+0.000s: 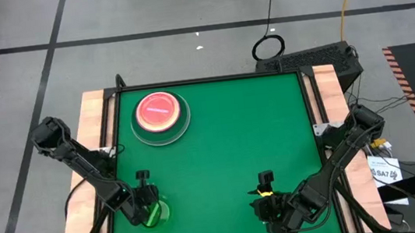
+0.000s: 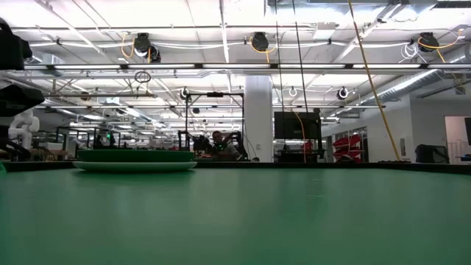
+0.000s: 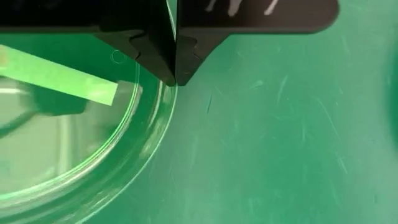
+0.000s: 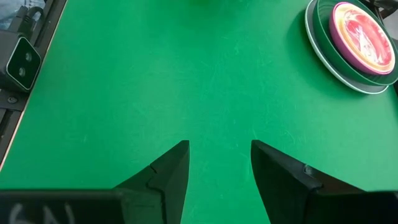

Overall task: Stack plastic plates
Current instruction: Stack the green transparent plate on the pink transparent plate

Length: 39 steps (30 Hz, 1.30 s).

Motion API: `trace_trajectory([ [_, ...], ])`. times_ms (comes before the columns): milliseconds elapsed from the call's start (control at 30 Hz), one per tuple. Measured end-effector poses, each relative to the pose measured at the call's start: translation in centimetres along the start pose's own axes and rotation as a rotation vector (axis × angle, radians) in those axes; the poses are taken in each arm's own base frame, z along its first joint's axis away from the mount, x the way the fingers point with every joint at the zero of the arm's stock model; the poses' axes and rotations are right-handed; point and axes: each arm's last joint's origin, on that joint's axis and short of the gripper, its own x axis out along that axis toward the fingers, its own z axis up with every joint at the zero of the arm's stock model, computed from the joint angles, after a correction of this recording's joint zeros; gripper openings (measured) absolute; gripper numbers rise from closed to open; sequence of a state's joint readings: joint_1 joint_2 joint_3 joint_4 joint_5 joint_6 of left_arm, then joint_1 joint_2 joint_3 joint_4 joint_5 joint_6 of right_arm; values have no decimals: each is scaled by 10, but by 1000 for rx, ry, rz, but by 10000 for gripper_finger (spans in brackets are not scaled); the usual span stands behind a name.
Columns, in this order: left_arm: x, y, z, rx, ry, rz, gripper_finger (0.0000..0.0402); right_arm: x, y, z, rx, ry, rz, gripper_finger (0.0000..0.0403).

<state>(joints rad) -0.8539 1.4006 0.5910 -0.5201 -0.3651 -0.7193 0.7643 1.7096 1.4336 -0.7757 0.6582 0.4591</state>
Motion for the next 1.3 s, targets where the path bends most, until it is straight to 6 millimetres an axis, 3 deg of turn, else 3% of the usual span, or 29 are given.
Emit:
trace_trajectory([
  [600,-35,-21,45,52,-218,1,10,0,0,1,3,-6,3,164],
  [767,-42,-34,40,121,-259,-50,38,0,0,1,3,-6,3,164],
  [1000,-57,-67,30,201,-398,-199,106,0,1,1,9,-12,5,164],
  [1300,-54,-94,6,256,-448,-188,168,0,1,1,9,-12,5,164],
])
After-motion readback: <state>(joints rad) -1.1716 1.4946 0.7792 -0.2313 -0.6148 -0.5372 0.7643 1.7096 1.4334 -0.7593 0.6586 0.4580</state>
